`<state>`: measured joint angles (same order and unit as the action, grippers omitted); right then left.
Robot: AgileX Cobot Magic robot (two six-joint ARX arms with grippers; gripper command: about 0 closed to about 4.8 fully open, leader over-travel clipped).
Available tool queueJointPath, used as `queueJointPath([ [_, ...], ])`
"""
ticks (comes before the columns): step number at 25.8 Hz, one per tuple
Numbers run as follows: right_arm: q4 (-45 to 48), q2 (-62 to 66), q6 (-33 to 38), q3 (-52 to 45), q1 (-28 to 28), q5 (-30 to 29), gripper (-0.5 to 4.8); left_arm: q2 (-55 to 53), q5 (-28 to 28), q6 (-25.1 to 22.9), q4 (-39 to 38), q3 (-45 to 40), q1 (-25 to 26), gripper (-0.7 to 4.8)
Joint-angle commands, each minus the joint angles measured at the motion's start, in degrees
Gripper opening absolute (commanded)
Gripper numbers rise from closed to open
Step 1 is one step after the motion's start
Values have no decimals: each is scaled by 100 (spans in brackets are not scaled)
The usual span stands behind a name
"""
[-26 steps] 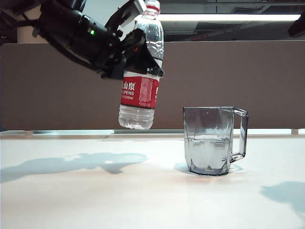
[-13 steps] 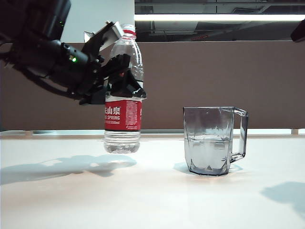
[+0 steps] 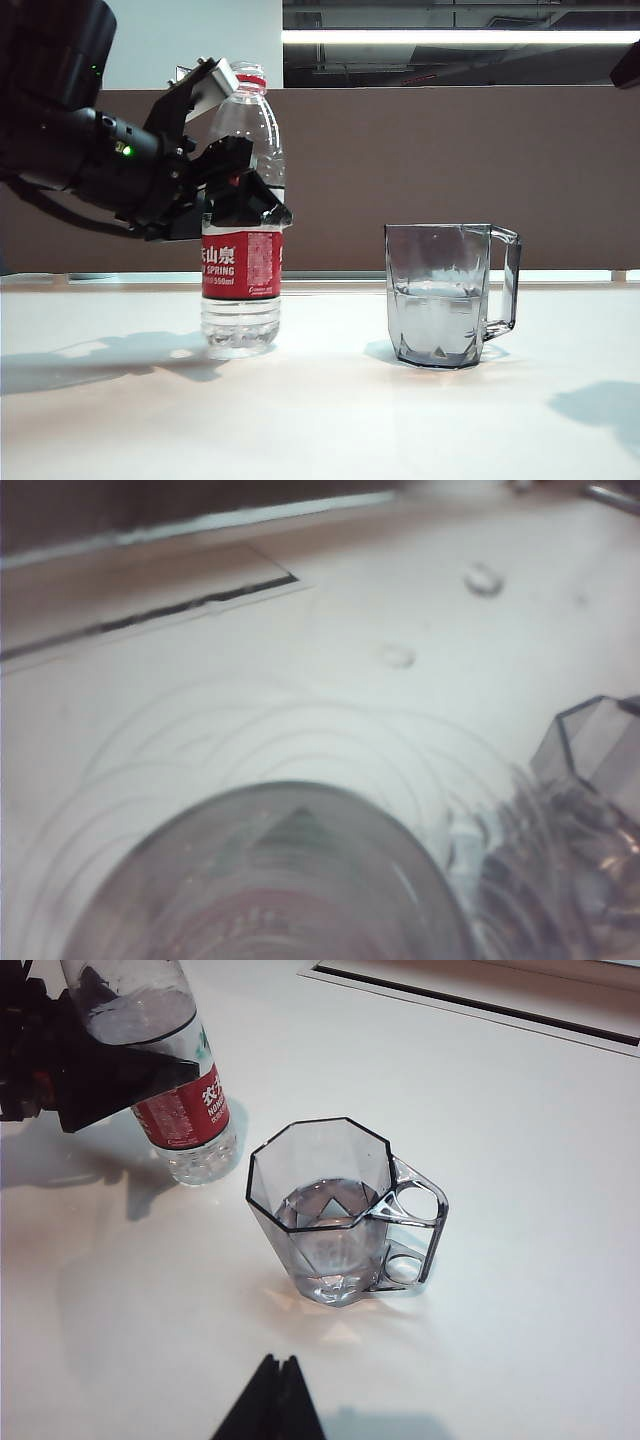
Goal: Pick up the mineral water bottle with the left hand on the table and pour water into the mug until it's half full.
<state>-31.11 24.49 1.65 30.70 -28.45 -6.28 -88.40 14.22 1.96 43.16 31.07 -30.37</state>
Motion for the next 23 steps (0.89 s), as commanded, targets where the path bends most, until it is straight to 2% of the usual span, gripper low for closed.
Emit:
queueJointPath([
  [1,85,-4,-24,22,-2,-26,-5,50,-153,-175,278,-146,-4,296],
  [9,87,-2,-24,22,-2,-26,-5,48,-142,-350,125,-146,-4,297],
  [12,87,-4,-24,22,-2,-26,-5,48,-133,-348,114,-149,-4,380],
  [17,90,-4,-24,22,-2,-26,-5,55,-133,-345,101,-146,-7,386],
  [20,90,-4,-24,22,-2,-26,-5,188,-138,-345,-57,-144,-7,479],
  [23,92,-2,-24,22,-2,-26,-5,400,-155,-374,-376,-144,-7,479],
])
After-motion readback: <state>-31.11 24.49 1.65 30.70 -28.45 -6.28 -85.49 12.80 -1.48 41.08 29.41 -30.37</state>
